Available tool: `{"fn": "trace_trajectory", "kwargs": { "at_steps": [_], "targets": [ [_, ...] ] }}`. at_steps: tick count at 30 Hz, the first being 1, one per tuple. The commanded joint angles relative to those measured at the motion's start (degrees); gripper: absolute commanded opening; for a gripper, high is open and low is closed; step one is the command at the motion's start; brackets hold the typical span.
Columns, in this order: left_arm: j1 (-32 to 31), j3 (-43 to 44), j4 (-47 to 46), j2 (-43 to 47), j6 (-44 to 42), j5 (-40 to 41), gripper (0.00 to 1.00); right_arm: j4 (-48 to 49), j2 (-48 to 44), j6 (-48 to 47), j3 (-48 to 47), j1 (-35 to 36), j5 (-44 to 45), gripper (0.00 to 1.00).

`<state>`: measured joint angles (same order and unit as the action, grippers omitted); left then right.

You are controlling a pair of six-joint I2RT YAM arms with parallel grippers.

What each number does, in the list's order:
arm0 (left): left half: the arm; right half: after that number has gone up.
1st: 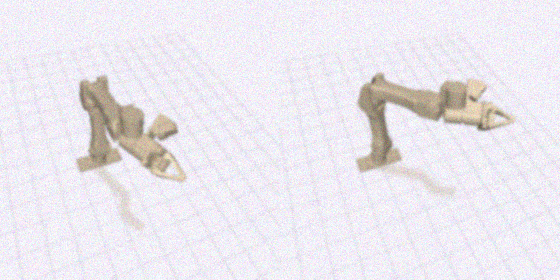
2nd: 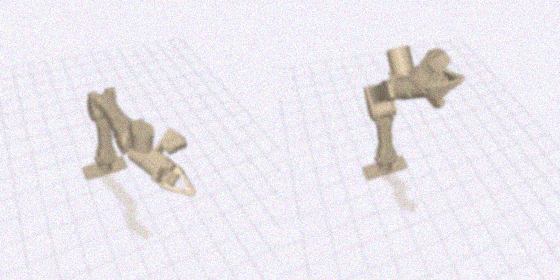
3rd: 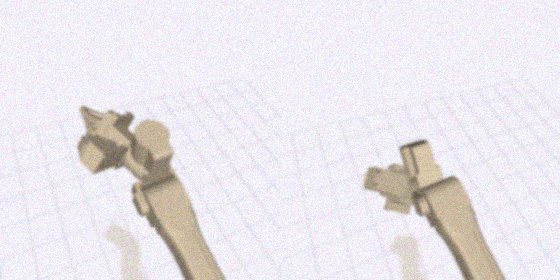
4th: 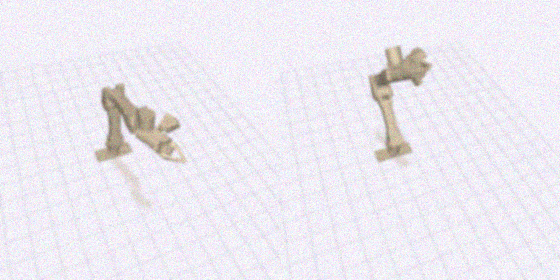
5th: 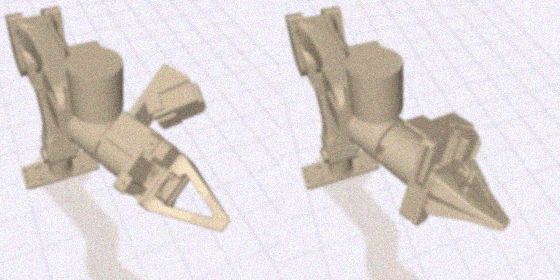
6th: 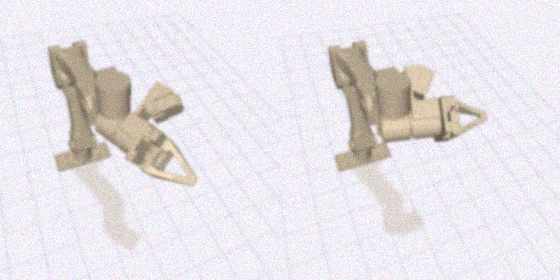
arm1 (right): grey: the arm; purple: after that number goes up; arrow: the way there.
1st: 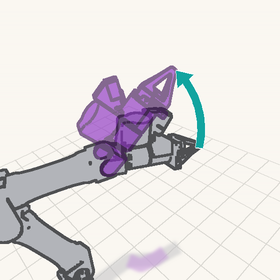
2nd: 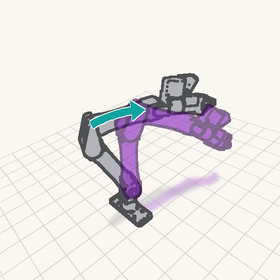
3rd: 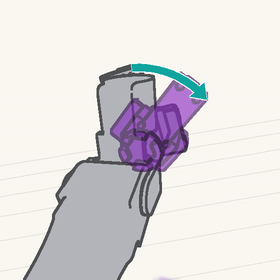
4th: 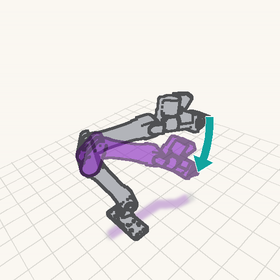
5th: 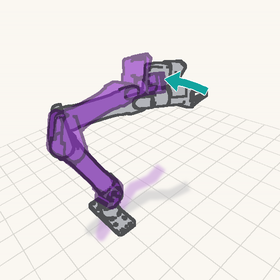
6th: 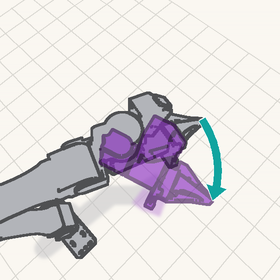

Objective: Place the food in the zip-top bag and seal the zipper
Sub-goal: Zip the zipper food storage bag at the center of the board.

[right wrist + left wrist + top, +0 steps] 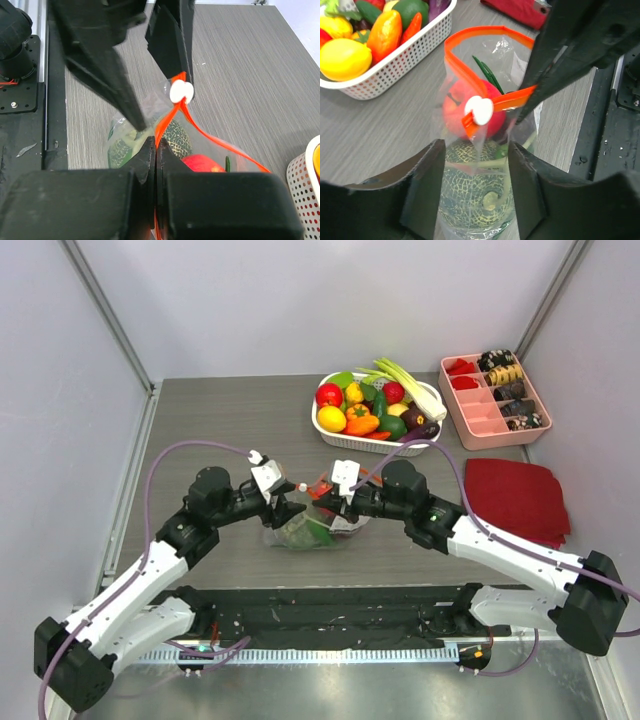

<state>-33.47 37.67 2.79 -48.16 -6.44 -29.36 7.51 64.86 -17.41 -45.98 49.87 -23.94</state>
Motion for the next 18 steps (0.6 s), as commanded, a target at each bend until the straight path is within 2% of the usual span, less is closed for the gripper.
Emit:
{"fn": "trace_trajectory", "kwargs": {
  "at_steps": [1,3,9,10,12,13,15,16,18],
  "targets": [
    [1.3,2.2,-6.2,-2.1,1.3,-4.2,0.51,5.5,-2.5,-1.4,0.1,-0.1,-1.5,0.01],
    [1.4,1.8,-7.5,-2.5,1.4,-4.6,0.48,5.4,-2.5,-1.5,0.3,0.0,-1.8,0.01],
    [1.5,2.6,-9.0,-4.4,2.3,-8.4,0.26,5.1,-2.4,-1.6,0.4,0.0,-2.9,0.01],
    [1.5,3.4,-8.8,-4.7,2.4,-9.4,0.18,5.0,-2.3,-1.6,0.4,-0.1,-2.9,0.01],
    [1.5,4.0,-7.5,-5.3,2.0,-11.1,0.09,4.4,-2.0,-1.6,0.0,-0.1,-2.9,0.01],
    [1.4,4.3,-6.9,-5.4,2.0,-10.9,0.00,4.2,-1.9,-1.6,-0.1,0.0,-2.8,0.01],
    [1.5,4.4,-5.1,-5.1,2.0,-9.6,0.00,2.5,-2.0,-1.8,-0.8,0.0,-2.4,0.07],
    [1.5,4.1,-4.6,-4.8,1.9,-7.2,0.00,1.7,-2.2,-1.8,-1.1,0.0,-2.0,0.22],
    [1.7,3.6,-4.2,-3.4,1.3,-6.3,0.00,-2.0,-2.5,-1.6,-3.1,0.0,-0.3,0.37]
  ]
}}
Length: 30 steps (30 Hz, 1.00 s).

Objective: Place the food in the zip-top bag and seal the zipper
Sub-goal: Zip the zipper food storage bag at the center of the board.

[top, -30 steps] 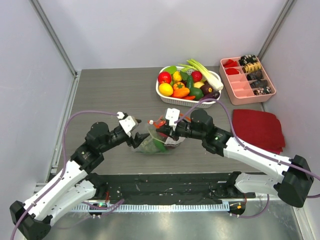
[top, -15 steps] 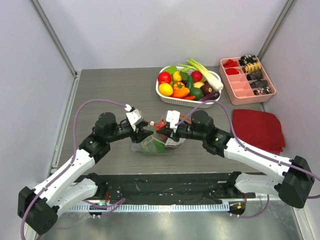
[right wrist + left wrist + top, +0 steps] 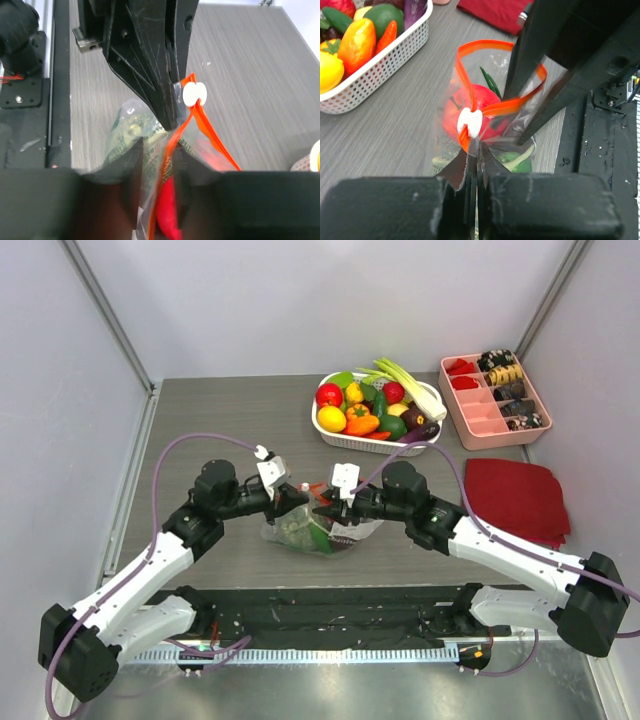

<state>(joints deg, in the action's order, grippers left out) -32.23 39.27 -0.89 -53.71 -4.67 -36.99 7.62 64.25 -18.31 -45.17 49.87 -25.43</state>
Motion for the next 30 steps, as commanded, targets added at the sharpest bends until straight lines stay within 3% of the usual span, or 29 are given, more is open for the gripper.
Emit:
{"fn": "trace_trajectory", "kwargs": {
  "at_steps": [1,6,8,12,20,30],
  "targets": [
    [0.6,1.5,0.0,2.6,-2.3,1.3,0.00,-3.6,-2.3,-0.3,-4.8,0.0,1.9,0.46],
    [0.6,2.0,4.3,3.5,-6.3,0.3,0.00,-12.4,-3.3,0.5,-12.2,-0.2,3.1,0.62],
    [0.5,2.8,6.1,3.1,-7.7,-1.1,0.00,-14.3,-2.8,-0.2,-14.1,-0.1,2.5,0.75],
    [0.6,4.1,7.8,2.2,-8.6,-1.7,0.00,-15.4,-0.1,-2.9,-17.8,-0.1,0.8,0.84],
    [0.5,4.8,8.2,2.6,-9.6,-2.0,0.00,-22.2,9.0,-10.7,-24.7,-0.1,-4.5,0.73],
    [0.6,4.9,10.6,4.5,-10.3,-1.4,0.00,-23.3,14.7,-11.8,-28.1,-0.1,-6.4,0.42]
  ]
}}
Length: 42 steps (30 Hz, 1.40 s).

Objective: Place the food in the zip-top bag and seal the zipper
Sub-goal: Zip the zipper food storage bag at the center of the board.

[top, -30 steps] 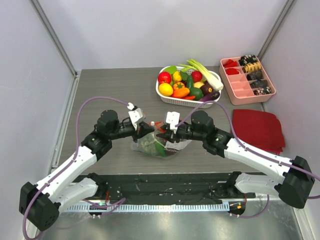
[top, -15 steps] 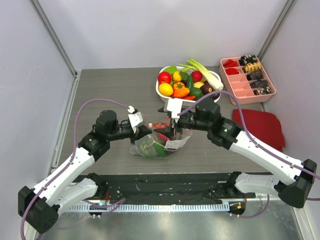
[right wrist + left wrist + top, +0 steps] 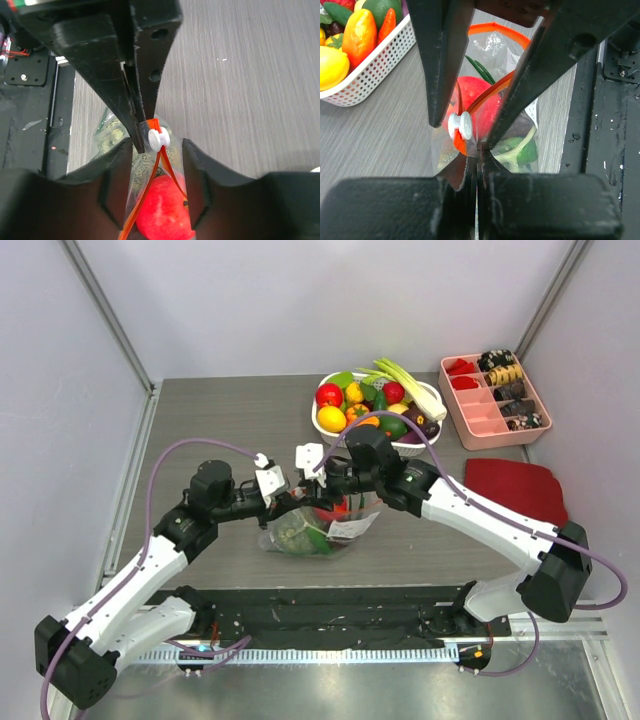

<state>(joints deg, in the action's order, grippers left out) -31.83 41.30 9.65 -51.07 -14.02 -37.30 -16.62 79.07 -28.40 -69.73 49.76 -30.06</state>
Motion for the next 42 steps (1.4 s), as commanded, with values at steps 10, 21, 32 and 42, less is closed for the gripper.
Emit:
{"fn": "trace_trajectory", "kwargs": {
  "at_steps": [10,21,32,42],
  "targets": [
    [0.2,2.6,-0.5,1.8,0.7,0.2,0.00,-0.3,0.4,-2.7,-4.4,-0.1,-3.9,0.32],
    [0.3,1.2,-2.7,4.8,5.3,7.3,0.00,-3.5,-2.3,-4.7,-1.3,-1.9,-1.4,0.01],
    [0.4,0.6,-2.8,6.0,6.6,8.6,0.00,-8.7,-3.0,-6.8,-1.3,-6.7,-4.2,0.01],
    [1.7,1.1,-2.1,6.8,7.8,10.8,0.00,-13.6,-5.4,-10.4,2.2,-11.0,-3.1,0.01]
  ]
}}
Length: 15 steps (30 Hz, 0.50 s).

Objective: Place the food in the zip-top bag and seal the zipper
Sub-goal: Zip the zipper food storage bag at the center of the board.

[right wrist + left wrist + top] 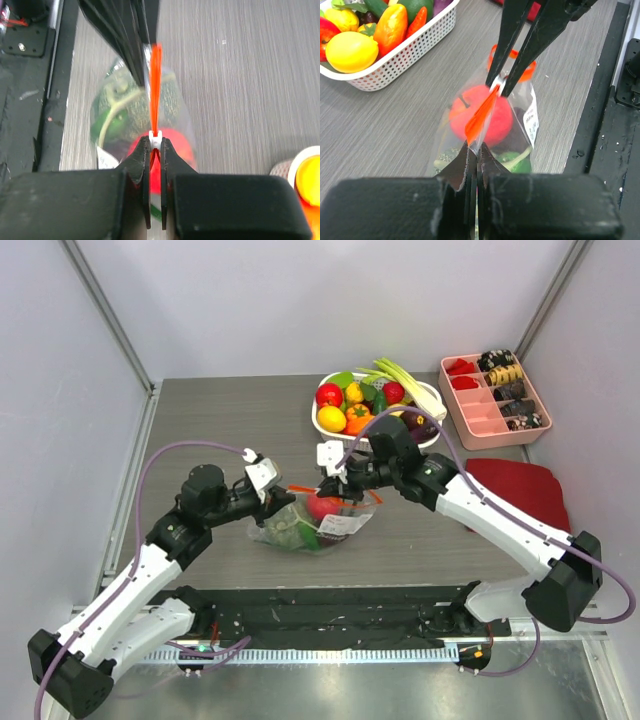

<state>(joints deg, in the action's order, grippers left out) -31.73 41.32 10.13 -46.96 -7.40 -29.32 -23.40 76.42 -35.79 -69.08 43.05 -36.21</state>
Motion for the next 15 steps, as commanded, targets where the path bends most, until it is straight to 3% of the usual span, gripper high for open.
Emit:
{"fn": "trace_trajectory", "kwargs": {
  "at_steps": [1,15],
  "targets": [
    [1.8,1.0,-2.5,2.7,1.4,3.0,0.00,-7.4,-2.9,-3.7,1.8,-4.8,3.2,0.01],
    [4.7,0.7,0.3,4.3,4.2,12.0,0.00,-16.1,-5.1,-12.0,5.7,-13.4,4.4,0.01]
  ]
}}
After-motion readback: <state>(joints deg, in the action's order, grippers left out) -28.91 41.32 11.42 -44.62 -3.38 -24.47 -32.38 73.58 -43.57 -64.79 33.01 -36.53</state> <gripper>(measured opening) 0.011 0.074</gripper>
